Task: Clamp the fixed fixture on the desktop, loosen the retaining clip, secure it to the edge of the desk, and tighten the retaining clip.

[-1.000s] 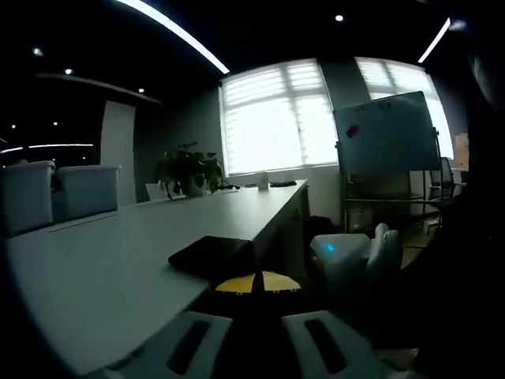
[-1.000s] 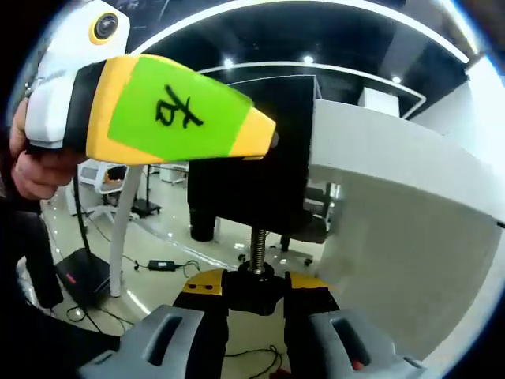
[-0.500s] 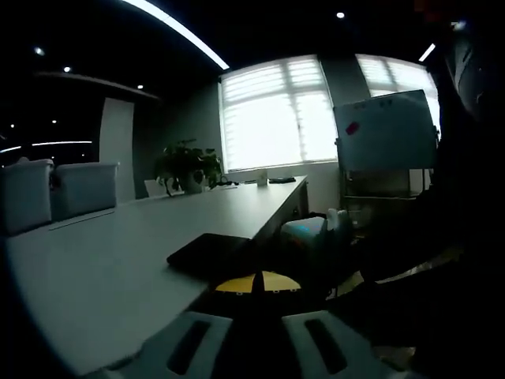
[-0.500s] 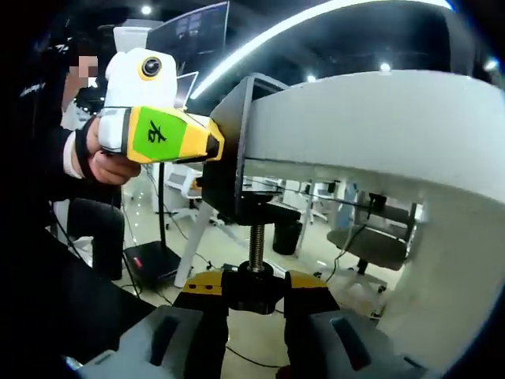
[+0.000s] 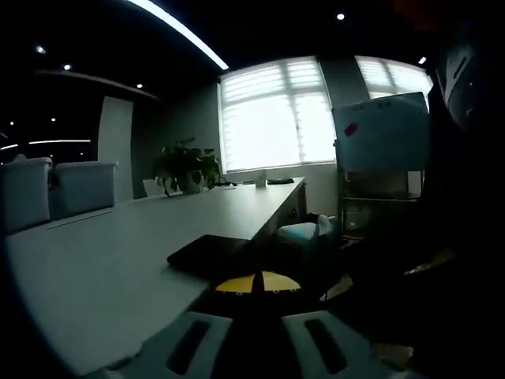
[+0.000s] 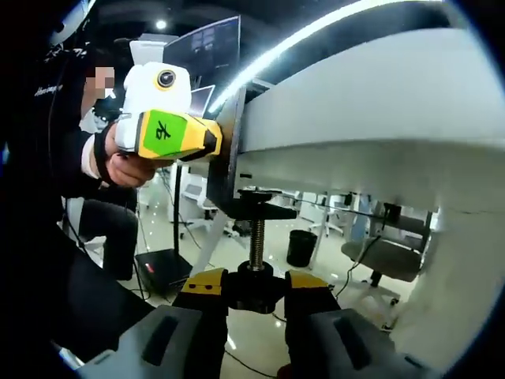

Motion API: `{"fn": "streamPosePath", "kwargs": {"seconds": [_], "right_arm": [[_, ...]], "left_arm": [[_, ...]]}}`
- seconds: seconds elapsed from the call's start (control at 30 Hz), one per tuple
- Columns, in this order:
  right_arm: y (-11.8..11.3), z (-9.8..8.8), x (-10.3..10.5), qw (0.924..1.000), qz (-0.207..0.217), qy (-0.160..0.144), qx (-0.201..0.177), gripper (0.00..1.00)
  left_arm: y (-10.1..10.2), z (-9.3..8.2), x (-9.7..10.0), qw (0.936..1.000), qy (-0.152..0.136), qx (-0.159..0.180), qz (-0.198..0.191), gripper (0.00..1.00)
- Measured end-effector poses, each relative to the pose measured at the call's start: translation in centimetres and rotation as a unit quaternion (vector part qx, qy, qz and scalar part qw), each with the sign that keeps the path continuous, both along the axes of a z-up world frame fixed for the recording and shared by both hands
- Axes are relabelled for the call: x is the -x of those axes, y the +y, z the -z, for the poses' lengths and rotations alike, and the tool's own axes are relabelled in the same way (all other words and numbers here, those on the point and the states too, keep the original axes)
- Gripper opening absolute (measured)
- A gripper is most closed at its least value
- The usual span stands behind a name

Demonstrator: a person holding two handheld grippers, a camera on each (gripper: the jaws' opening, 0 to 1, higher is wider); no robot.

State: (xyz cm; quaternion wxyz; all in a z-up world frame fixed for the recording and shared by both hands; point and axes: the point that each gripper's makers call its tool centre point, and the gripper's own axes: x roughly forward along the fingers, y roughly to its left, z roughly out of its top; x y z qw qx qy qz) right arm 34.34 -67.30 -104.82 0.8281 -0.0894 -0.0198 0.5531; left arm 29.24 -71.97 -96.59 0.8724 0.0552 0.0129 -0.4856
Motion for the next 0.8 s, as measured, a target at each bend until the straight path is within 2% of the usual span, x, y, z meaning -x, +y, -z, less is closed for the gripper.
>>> {"fn": "streamPosePath", "kwargs": {"seconds": [0.07,0.13,0.23,0.3,0.37,0.47,0.5,0.53,0.63,0.7,0.73,0.8], "right_arm": [[-0.2,0.3,0.0,0.9995,0.028,0.014,0.004,0.26],[-0.9,0.5,-0.3,0.9972,0.072,0.000,0.023,0.30],[-1.3,0.3,0.1,0.9939,0.109,0.018,0.005,0.29],[-1.7,-0.1,0.6,0.9901,0.140,0.014,-0.006,0.29],[-2.5,0.1,0.8,0.9828,0.184,0.006,0.014,0.31],[-3.7,0.0,1.0,0.9640,0.264,-0.014,0.029,0.38],[-4.3,-0.1,0.8,0.9541,0.298,-0.019,0.024,0.42],[-4.6,-0.3,0.8,0.9407,0.339,-0.017,0.010,0.45],[-3.9,-0.2,0.8,0.9169,0.396,-0.045,0.029,0.50],[-3.3,-0.1,0.7,0.9089,0.416,-0.032,0.016,0.50],[-3.2,-0.1,0.6,0.9011,0.432,-0.032,0.016,0.50],[-2.5,0.0,0.1,0.8953,0.445,-0.023,0.008,0.50]], "left_arm": [[0.0,0.0,0.0,1.0000,0.001,0.000,0.000,0.01],[0.0,0.0,0.0,1.0000,0.002,-0.001,0.000,0.01],[0.0,0.0,0.0,1.0000,0.001,0.000,0.000,0.01],[0.0,0.0,0.0,1.0000,0.001,0.003,0.001,0.01],[0.1,0.0,0.0,1.0000,-0.002,0.005,0.001,0.01],[0.1,-0.1,0.0,1.0000,-0.002,0.008,0.000,0.01],[0.2,-0.2,0.0,0.9998,0.003,0.018,-0.002,0.01],[0.3,-0.2,0.0,0.9998,0.003,0.019,-0.002,0.01],[0.2,-0.2,0.1,0.9999,-0.004,0.015,-0.001,0.01],[0.2,-0.2,0.2,1.0000,-0.009,0.000,0.000,0.01],[0.2,-0.2,0.2,1.0000,-0.010,-0.001,0.001,0.01],[0.4,-0.4,0.2,0.9999,0.000,0.016,0.001,0.01]]}}
